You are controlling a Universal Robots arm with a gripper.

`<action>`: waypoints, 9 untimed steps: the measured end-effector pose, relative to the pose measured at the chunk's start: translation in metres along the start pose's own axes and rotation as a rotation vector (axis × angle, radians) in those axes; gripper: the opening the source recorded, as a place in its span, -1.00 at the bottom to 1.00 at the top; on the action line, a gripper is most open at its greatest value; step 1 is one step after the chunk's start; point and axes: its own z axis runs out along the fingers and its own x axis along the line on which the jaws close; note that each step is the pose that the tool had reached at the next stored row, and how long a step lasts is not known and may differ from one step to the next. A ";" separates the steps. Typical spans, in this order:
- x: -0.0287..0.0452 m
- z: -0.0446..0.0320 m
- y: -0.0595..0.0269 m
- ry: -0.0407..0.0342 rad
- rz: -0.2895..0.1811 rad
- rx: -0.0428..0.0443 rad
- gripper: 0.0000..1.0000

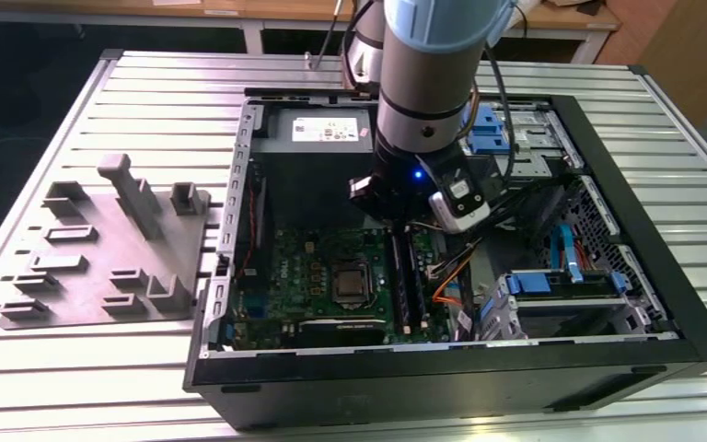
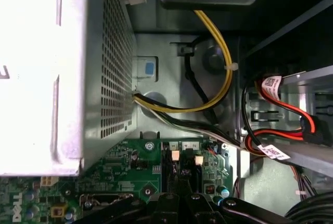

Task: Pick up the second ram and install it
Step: 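Press down the second ram until it locks into place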

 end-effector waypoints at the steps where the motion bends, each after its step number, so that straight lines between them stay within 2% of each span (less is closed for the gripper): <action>1: 0.0001 0.0009 0.0000 0.0000 0.000 -0.0001 -0.80; 9: 0.0006 0.0057 0.0003 0.0001 0.000 0.0009 -0.80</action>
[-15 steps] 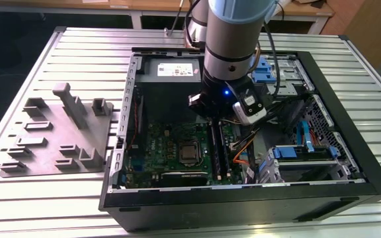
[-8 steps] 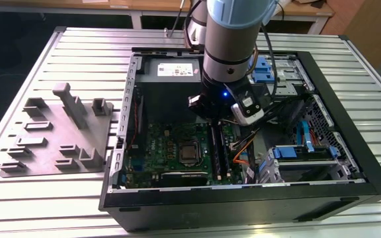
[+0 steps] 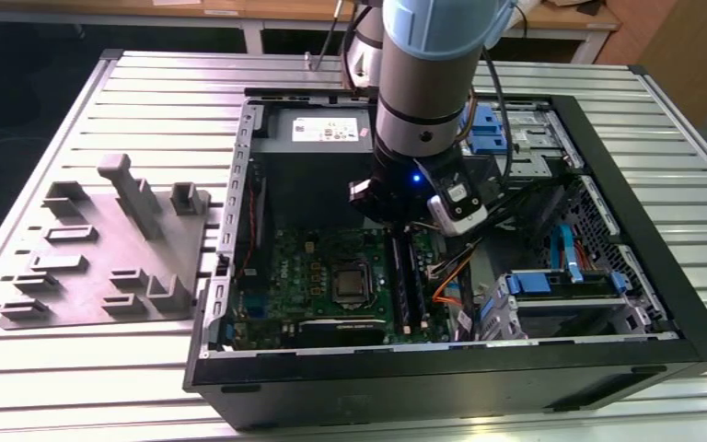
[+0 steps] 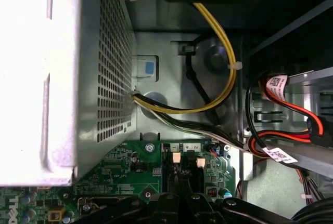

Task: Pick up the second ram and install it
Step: 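Press down the second ram until it locks into place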

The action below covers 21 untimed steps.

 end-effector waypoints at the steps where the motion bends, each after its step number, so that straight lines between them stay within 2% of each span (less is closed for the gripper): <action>1: 0.0000 0.0004 0.0000 -0.0001 0.000 -0.0002 -0.80; 17: 0.0003 0.0044 -0.0001 -0.0002 0.000 -0.0003 -0.80; 19: 0.0001 0.0016 0.0004 -0.0011 0.000 -0.0029 -0.80; 21: -0.0001 -0.0050 0.0005 -0.0002 0.000 -0.0007 -0.80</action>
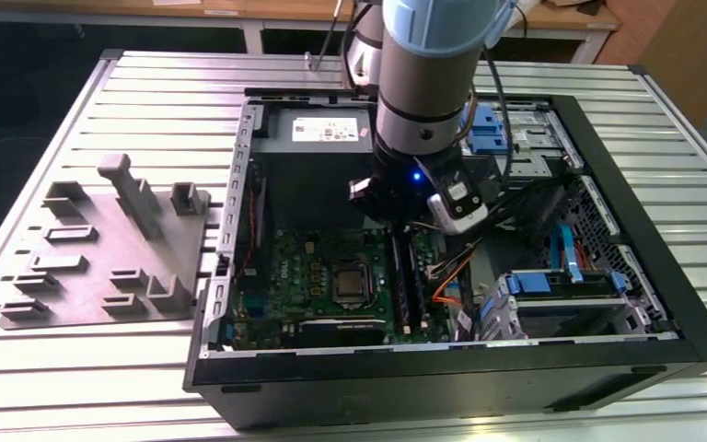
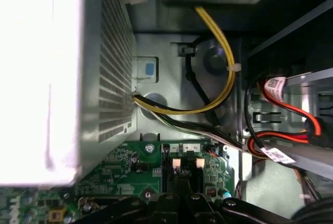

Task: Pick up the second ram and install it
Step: 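Press down the second ram until it locks into place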

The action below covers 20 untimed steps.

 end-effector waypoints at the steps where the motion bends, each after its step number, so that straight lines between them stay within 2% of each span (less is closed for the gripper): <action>1: -0.0001 -0.0022 0.0001 0.0000 0.000 0.0002 -0.80; 6: -0.0002 -0.0035 -0.0003 0.0000 0.000 0.0005 -0.80; 8: -0.0002 -0.0037 -0.0032 0.0001 0.000 0.0007 -0.80; 14: -0.0004 -0.0048 -0.0211 0.0000 0.000 0.0032 -0.80; 20: -0.0007 -0.0062 -0.0427 0.0000 0.000 0.0034 -0.80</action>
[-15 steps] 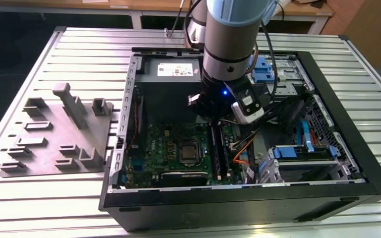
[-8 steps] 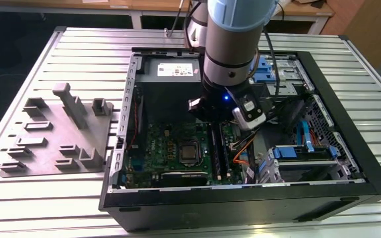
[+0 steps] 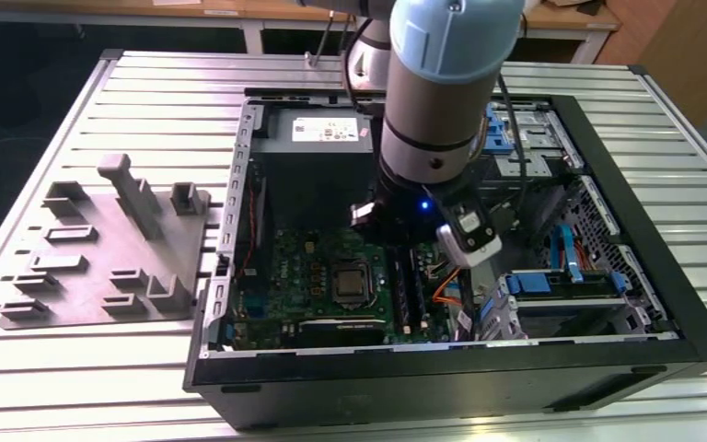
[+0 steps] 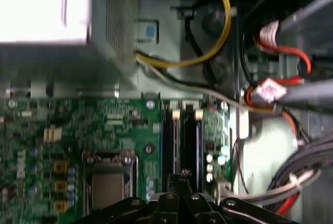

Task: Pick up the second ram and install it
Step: 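Press down the second ram until it locks into place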

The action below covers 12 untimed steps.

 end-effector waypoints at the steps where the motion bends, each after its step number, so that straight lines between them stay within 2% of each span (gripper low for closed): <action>1: 0.0000 -0.0002 -0.0036 0.0000 0.000 0.0000 -0.80; 6: -0.0003 -0.0013 -0.0208 0.0000 0.000 0.0001 -0.80; 12: -0.0005 -0.0019 -0.0319 0.0000 0.000 0.0002 -0.80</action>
